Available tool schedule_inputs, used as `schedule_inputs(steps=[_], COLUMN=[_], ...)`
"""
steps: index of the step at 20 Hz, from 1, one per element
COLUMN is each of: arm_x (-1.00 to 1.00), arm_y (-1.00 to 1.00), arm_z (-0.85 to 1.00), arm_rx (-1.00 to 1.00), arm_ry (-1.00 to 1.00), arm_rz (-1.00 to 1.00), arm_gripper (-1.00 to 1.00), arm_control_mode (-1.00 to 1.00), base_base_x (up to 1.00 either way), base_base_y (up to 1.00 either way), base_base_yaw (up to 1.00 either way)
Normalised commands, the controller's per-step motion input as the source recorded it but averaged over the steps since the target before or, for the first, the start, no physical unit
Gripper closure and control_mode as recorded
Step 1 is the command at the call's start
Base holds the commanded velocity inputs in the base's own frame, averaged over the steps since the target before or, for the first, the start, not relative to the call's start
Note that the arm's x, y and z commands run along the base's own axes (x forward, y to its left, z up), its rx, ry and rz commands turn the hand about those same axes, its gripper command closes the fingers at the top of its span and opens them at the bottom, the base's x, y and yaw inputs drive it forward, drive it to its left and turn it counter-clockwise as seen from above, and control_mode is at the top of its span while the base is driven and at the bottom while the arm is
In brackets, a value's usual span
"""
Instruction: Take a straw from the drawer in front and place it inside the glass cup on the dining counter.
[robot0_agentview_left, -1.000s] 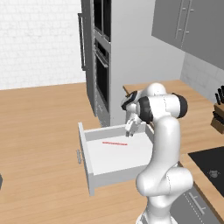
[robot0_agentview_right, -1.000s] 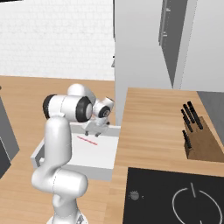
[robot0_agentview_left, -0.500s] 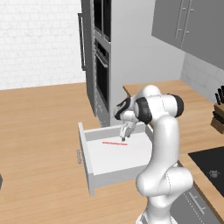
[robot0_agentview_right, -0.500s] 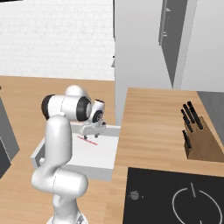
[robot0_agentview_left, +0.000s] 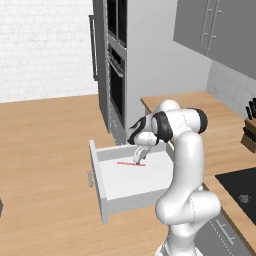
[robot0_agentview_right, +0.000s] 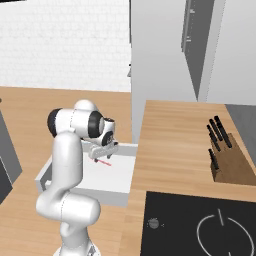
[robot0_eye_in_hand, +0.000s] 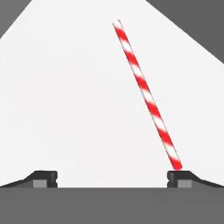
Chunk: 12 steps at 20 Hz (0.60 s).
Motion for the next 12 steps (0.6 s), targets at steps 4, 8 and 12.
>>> schedule_inputs(steps=[4, 8, 12], arm_x=[0.19, 0.16, 0.22], arm_y=[0.0, 0.04, 0.04], arm_z=[-0.18, -0.23, -0.22], arm_rx=[0.0, 0.0, 0.0], arm_ry=[0.0, 0.0, 0.0], arm_rz=[0.0, 0.0, 0.0], arm_gripper=[-1.0, -1.0, -1.0], arm_control_mode=[-1.0, -1.0, -1.0], base_base_x=[0.0, 0.0, 0.0], base_base_y=[0.0, 0.0, 0.0], base_base_yaw=[0.0, 0.0, 0.0])
